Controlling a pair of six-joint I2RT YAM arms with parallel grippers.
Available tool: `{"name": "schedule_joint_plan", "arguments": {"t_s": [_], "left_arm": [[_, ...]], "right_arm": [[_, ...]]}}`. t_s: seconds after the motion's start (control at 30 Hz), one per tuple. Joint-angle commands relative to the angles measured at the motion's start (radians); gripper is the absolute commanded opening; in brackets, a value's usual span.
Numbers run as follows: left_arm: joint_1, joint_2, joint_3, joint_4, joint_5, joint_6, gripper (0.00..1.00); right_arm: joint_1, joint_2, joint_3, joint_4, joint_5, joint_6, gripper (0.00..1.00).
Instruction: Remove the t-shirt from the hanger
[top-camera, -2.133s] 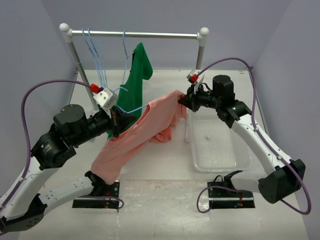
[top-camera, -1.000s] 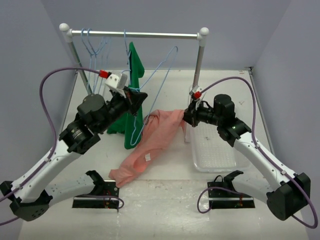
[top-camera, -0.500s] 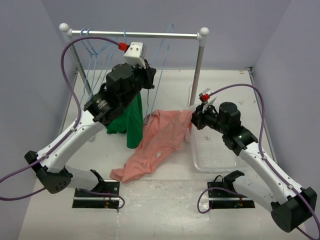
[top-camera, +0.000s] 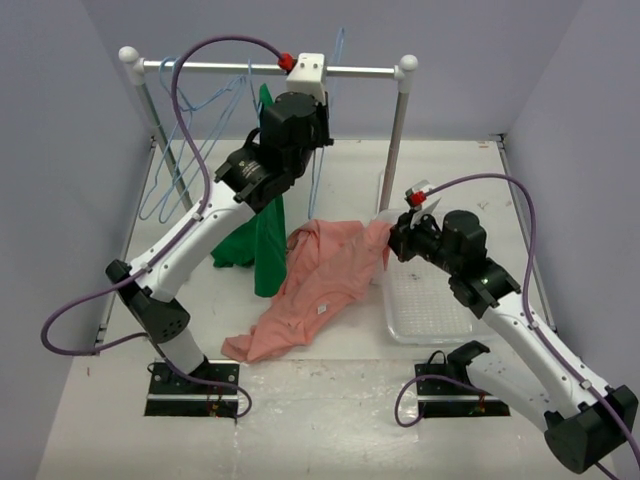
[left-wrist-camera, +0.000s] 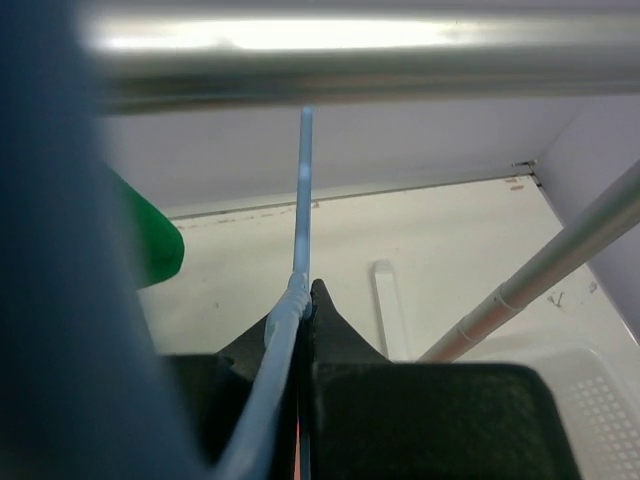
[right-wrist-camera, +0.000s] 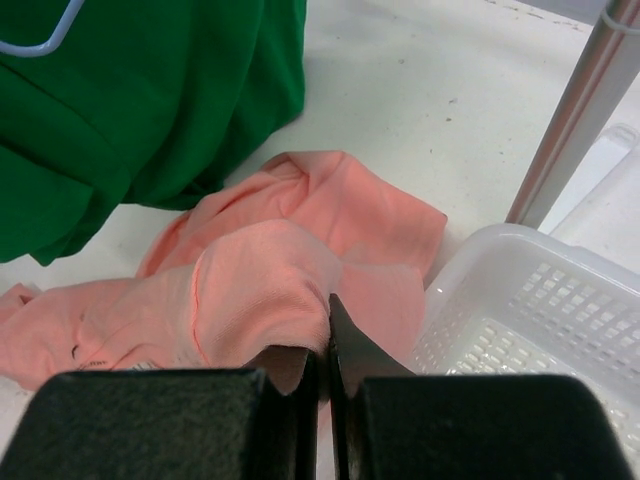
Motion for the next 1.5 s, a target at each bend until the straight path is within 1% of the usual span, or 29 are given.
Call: {"name": "schedule_joint_plan", "arguments": {"t_s": [0.0, 0.13, 0.27, 0.4, 0.6, 0.67, 0.7, 0.77, 0.8, 0.83, 0.9, 0.93, 0.97, 1.0, 1.03, 1.1, 1.2, 1.27, 1.3, 1.37, 1.4, 1.47], "left_arm": [[-0.003, 0.034, 0.091, 0.014, -0.062, 0.045, 0.0], [0.006, 0.083, 0.122, -0.023, -0.08, 0.02, 0.0], [0.012, 0.062, 0.034, -0.032, -0.082, -0.029, 0.0], [0.029, 0.053, 0.002, -0.072, -0.08, -0.078, 0.0], [0.029, -0.019, -0.085, -0.027, -0.043, -0.072, 0.0], [0.029, -0.033, -0.087, -0.03, -0.028, -0.067, 0.0], [0.029, -0.038, -0.085, -0.037, -0.026, -0.067, 0.03], [0.028, -0.041, -0.093, -0.05, -0.014, -0.067, 0.22], [0.027, -0.048, -0.093, -0.063, -0.003, -0.067, 0.6], [0.027, -0.056, -0.096, -0.076, 0.012, -0.072, 0.75], [0.024, -0.081, -0.125, -0.07, 0.044, -0.073, 0.78], [0.024, -0.107, -0.136, -0.064, 0.049, -0.072, 0.82], [0.024, -0.12, -0.15, -0.064, 0.055, -0.073, 0.94], [0.023, -0.134, -0.159, -0.064, 0.063, -0.073, 0.99], [0.023, -0.165, -0.168, -0.063, 0.07, -0.078, 1.0], [0.021, -0.197, -0.206, -0.057, 0.105, -0.078, 1.0], [0.018, -0.294, -0.255, -0.054, 0.17, -0.076, 1.0], [0.018, -0.34, -0.303, -0.046, 0.23, -0.069, 1.0], [0.018, -0.387, -0.323, -0.041, 0.248, -0.066, 1.0], [0.018, -0.459, -0.379, -0.024, 0.296, -0.066, 1.0], [0.018, -0.478, -0.398, -0.017, 0.311, -0.066, 1.0], [0.018, -0.515, -0.439, -0.015, 0.331, -0.069, 1.0]], "right_arm": [[0.002, -0.028, -0.009, 0.022, 0.021, 0.001, 0.0], [0.002, -0.039, -0.003, 0.007, 0.03, -0.005, 0.0], [0.001, -0.057, 0.01, -0.013, 0.035, -0.005, 0.0], [0.001, -0.094, 0.02, -0.027, 0.016, -0.004, 0.0], [0.002, -0.131, 0.04, -0.036, 0.001, 0.003, 0.0], [0.002, -0.131, 0.054, -0.043, -0.015, 0.006, 0.0], [0.001, -0.134, 0.054, -0.041, -0.028, 0.006, 0.0], [0.002, -0.142, 0.06, -0.041, -0.035, 0.012, 0.0], [0.002, -0.143, 0.063, -0.041, -0.03, 0.015, 0.0], [0.002, -0.143, 0.072, -0.044, -0.027, 0.019, 0.0], [0.002, -0.143, 0.089, -0.059, -0.022, 0.018, 0.0], [0.002, -0.142, 0.102, -0.062, -0.024, 0.021, 0.0], [0.002, -0.14, 0.109, -0.067, -0.025, 0.023, 0.0], [0.002, -0.139, 0.114, -0.067, -0.028, 0.024, 0.0], [0.001, -0.137, 0.123, -0.064, -0.031, 0.03, 0.0], [0.001, -0.133, 0.135, -0.058, -0.044, 0.032, 0.0], [0.002, -0.117, 0.19, -0.064, -0.044, 0.036, 0.0], [0.002, -0.105, 0.275, -0.082, -0.021, 0.041, 0.0], [0.002, -0.094, 0.307, -0.084, 0.001, 0.05, 0.0], [0.002, -0.073, 0.442, -0.101, 0.083, 0.087, 0.0], [0.002, -0.033, 0.577, -0.118, 0.103, 0.088, 0.0], [0.001, 0.022, 0.74, -0.2, 0.148, 0.101, 0.0]]}}
